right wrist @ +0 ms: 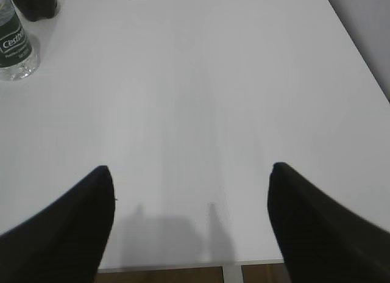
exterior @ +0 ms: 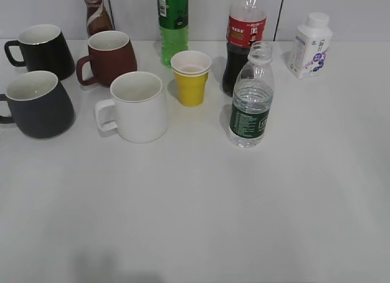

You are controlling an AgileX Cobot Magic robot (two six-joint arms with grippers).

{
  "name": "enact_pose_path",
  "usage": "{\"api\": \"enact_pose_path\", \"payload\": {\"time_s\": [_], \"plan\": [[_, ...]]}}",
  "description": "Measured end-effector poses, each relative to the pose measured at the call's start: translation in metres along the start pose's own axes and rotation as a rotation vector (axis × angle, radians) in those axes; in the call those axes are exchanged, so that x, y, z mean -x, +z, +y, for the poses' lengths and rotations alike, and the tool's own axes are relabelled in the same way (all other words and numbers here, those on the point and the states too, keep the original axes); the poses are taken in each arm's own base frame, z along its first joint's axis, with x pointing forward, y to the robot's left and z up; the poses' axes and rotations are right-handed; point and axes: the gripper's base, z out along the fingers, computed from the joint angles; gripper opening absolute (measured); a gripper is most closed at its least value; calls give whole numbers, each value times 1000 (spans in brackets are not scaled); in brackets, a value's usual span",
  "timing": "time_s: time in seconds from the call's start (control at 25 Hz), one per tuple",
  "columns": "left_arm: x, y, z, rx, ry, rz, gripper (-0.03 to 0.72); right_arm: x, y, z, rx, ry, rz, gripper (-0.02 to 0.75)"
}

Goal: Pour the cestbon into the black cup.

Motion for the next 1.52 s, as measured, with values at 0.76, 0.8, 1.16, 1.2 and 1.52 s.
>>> {"api": "enact_pose_path", "payload": {"time_s": [0.76,0.8,1.16,1.2,1.52], "plan": [[0,0,0,0,0,0,239,0,0,0,0,0,0,588],[0,0,0,0,0,0,239,0,0,0,0,0,0,588],[0,0,0,0,0,0,239,0,0,0,0,0,0,588],[0,0,0,0,0,0,239,0,0,0,0,0,0,588],[0,0,0,0,0,0,239,0,0,0,0,0,0,588]]}}
